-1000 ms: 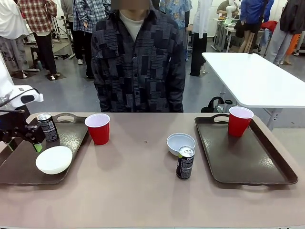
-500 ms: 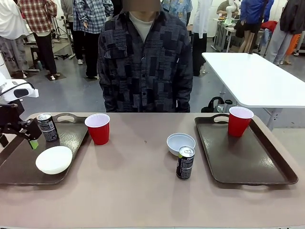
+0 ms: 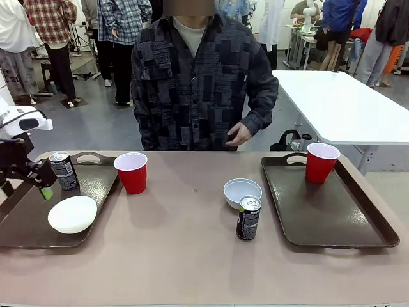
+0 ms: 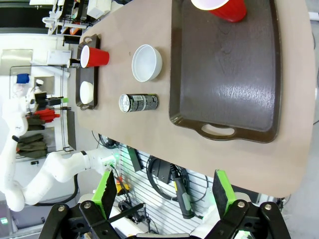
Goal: Prepare tableware on both trays.
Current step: Pick up a Picnic Bowl from the table and place it on a Handle tray.
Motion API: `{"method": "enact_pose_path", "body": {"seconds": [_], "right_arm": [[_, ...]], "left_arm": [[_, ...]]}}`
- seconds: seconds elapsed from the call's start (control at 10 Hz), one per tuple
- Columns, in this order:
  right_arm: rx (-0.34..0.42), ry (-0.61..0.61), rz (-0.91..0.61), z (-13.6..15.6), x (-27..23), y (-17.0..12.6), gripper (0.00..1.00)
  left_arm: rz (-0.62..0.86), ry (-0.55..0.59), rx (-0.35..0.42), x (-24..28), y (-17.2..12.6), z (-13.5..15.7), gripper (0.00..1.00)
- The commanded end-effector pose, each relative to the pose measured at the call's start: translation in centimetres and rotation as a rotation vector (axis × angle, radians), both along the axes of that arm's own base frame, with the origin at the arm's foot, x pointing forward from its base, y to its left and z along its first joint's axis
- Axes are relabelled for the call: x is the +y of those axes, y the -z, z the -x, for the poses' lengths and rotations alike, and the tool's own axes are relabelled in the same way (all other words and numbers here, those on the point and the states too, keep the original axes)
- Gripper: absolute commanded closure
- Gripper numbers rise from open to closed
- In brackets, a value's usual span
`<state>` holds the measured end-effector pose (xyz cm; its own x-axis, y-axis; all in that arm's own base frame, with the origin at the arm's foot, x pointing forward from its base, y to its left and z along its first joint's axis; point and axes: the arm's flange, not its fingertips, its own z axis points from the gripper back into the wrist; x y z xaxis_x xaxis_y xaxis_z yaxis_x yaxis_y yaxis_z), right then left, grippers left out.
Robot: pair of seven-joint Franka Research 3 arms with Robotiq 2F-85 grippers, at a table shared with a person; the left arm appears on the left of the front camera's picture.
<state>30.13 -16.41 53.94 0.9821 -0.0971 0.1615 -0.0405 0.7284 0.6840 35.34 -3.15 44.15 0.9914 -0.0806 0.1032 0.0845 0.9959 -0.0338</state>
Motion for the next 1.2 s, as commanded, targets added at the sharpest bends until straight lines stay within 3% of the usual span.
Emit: {"method": "enact_pose_path", "body": {"seconds": [0.0,0.2,0.3,0.5,0.7,0.9,1.0,1.1], "right_arm": [[-0.004,0.001,-0.002,-0.1,0.0,0.1,0.00],[0.000,0.000,0.000,0.0,0.0,0.0,0.00],[0.002,0.011,0.091,0.6,0.6,-1.6,0.00],[0.070,0.024,0.279,0.1,4.5,-2.0,0.00],[0.079,0.014,0.433,-0.8,10.6,-1.6,0.00],[0.090,-0.045,0.497,-3.3,16.7,-0.5,0.00],[0.085,-0.048,0.537,-4.8,19.1,0.2,0.00],[0.084,-0.043,0.585,-6.0,21.3,1.3,0.00]], "left_arm": [[0.322,0.079,0.002,3.1,-4.4,0.6,0.00],[0.644,0.042,-0.002,9.8,-7.2,0.1,0.00],[0.771,0.007,-0.009,12.9,-7.3,0.0,0.00],[0.903,-0.019,-0.007,16.6,-7.0,0.1,0.00],[0.918,-0.072,-0.022,18.6,-6.6,0.9,0.00],[0.799,-0.151,-0.062,17.8,-5.3,1.3,0.00],[0.763,-0.139,-0.044,16.6,-4.6,1.6,0.00],[0.875,-0.119,-0.022,19.1,-5.6,1.0,0.00]]}}
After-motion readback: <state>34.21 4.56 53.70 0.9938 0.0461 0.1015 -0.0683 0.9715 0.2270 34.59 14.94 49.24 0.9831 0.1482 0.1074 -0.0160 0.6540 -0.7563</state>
